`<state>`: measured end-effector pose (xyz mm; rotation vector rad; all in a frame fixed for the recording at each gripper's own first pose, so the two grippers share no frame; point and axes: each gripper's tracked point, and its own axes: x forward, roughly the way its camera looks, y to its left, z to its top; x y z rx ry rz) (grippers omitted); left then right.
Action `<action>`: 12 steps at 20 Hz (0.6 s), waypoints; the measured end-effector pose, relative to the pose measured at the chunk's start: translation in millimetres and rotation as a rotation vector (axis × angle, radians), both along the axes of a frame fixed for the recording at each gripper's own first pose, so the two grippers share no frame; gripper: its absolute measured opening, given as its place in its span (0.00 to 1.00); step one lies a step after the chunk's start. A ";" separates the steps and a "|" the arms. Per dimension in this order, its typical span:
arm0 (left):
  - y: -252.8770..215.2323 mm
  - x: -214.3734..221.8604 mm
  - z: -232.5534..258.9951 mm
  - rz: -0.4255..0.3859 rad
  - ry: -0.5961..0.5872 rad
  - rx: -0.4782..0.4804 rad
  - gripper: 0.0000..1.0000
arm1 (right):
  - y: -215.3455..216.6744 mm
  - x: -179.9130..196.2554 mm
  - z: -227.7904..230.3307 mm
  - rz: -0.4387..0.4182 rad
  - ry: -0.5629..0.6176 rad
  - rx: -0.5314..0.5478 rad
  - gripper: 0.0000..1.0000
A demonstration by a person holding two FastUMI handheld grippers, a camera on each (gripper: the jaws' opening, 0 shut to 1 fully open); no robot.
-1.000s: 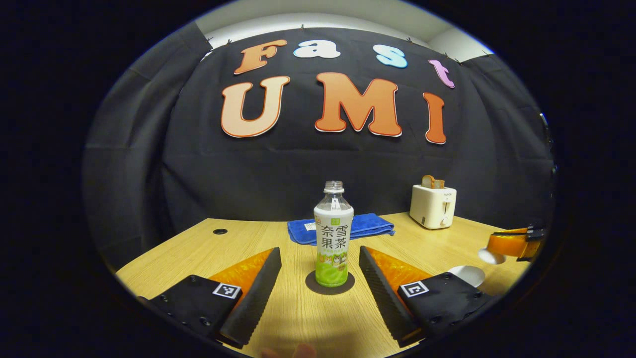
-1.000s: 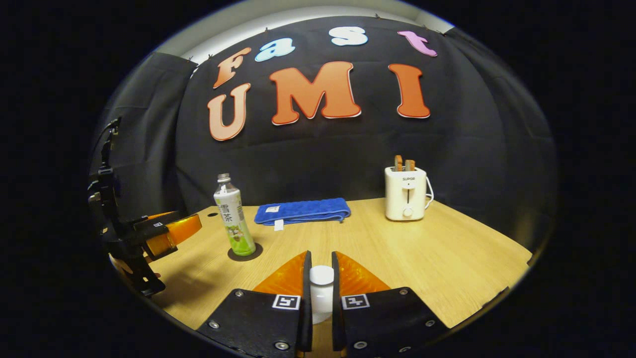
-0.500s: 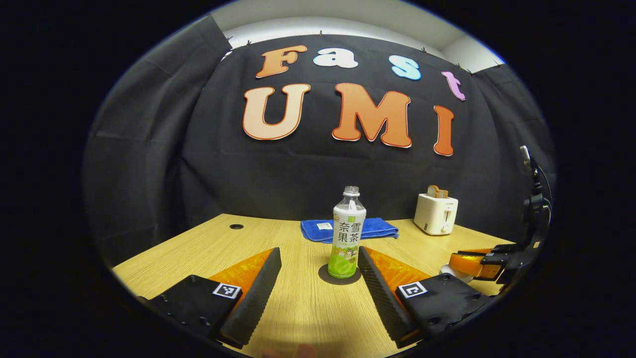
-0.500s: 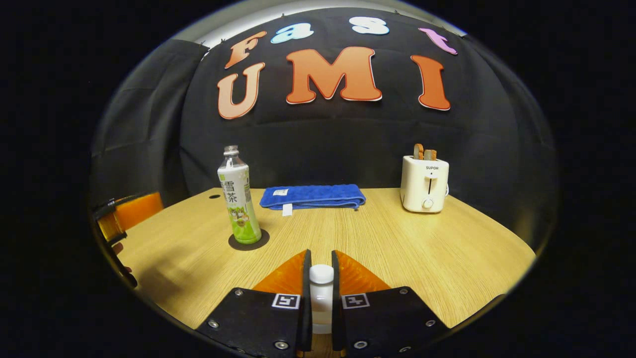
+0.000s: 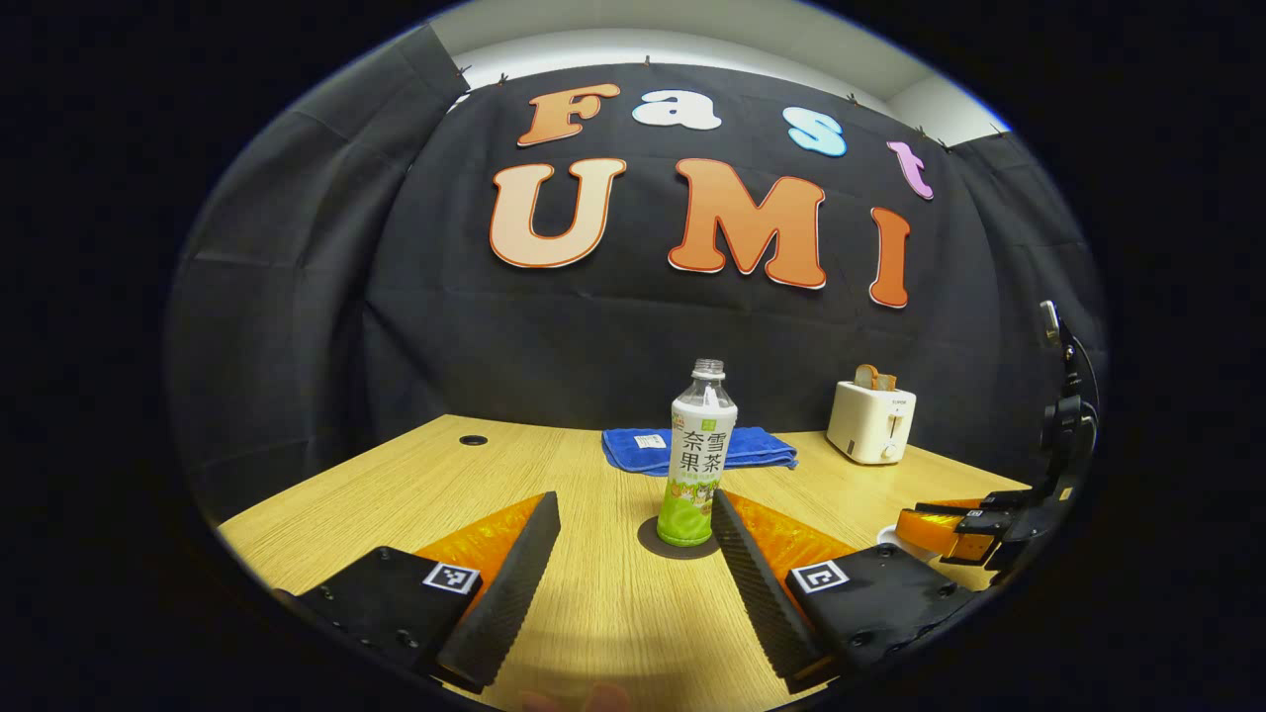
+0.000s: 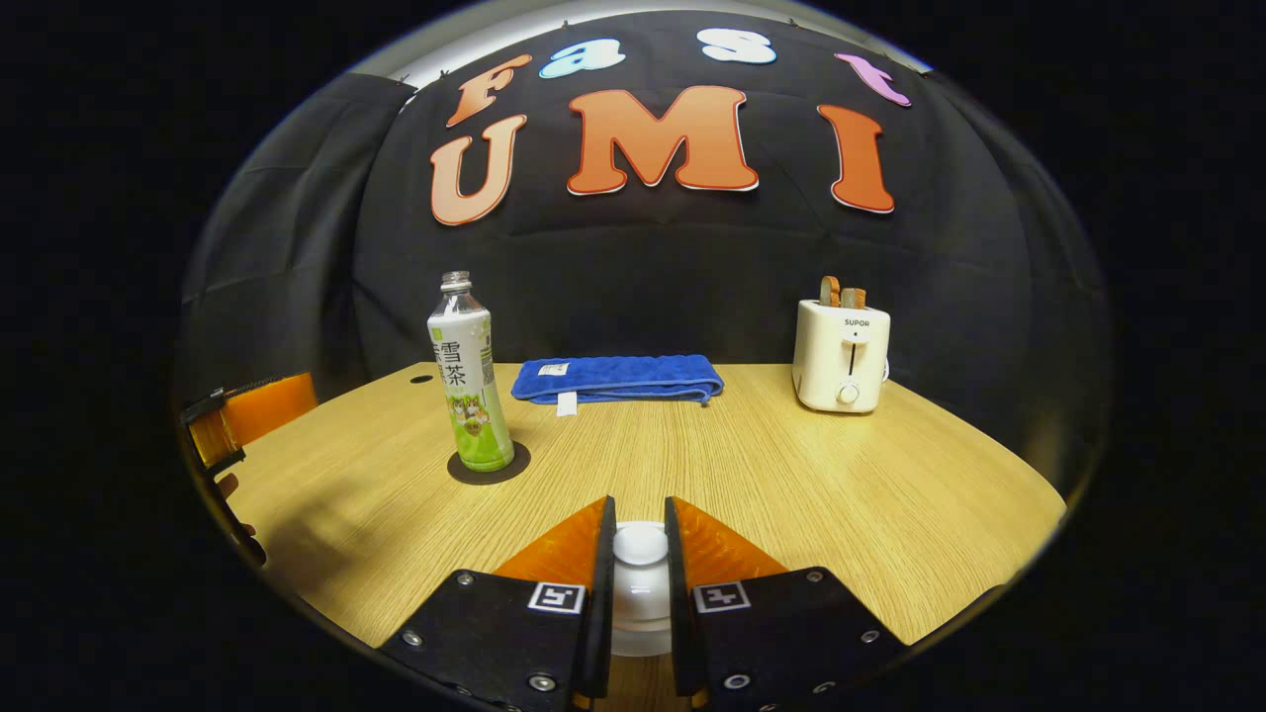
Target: Open the teacup lid with one hand, grasp the water bottle and pour water into the teacup with the other hand; after pouring, place the water bottle on the coaster and then close the teacup lid.
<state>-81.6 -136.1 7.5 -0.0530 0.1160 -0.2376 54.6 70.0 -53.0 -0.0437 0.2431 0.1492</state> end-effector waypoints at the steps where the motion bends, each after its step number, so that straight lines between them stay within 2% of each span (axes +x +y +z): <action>1: 0.2 -0.9 0.9 0.002 -0.004 0.002 0.97 | 0.6 -0.9 0.5 0.004 0.001 0.002 0.27; 4: -0.2 -3.4 8.0 0.007 -0.022 0.008 0.99 | -0.1 -2.3 2.8 0.003 0.006 0.009 0.32; 5: 1.3 -4.3 11.0 0.010 -0.028 0.011 0.99 | -1.6 -3.2 6.0 0.000 0.000 0.014 0.52; 6: 1.6 -4.6 13.2 0.013 -0.033 0.014 0.99 | -2.1 -4.0 9.8 -0.001 -0.010 0.021 0.54; 7: 1.4 -4.6 14.5 0.015 -0.034 0.016 0.97 | -3.4 -5.2 15.7 -0.004 -0.022 0.025 0.68; 9: 2.0 -6.4 17.9 0.022 -0.034 0.013 0.97 | -8.7 -8.6 27.8 -0.009 -0.045 0.019 0.79; 12: 5.0 -7.3 24.5 0.034 -0.031 -0.002 0.99 | -16.0 -14.7 49.9 -0.019 -0.089 0.018 0.89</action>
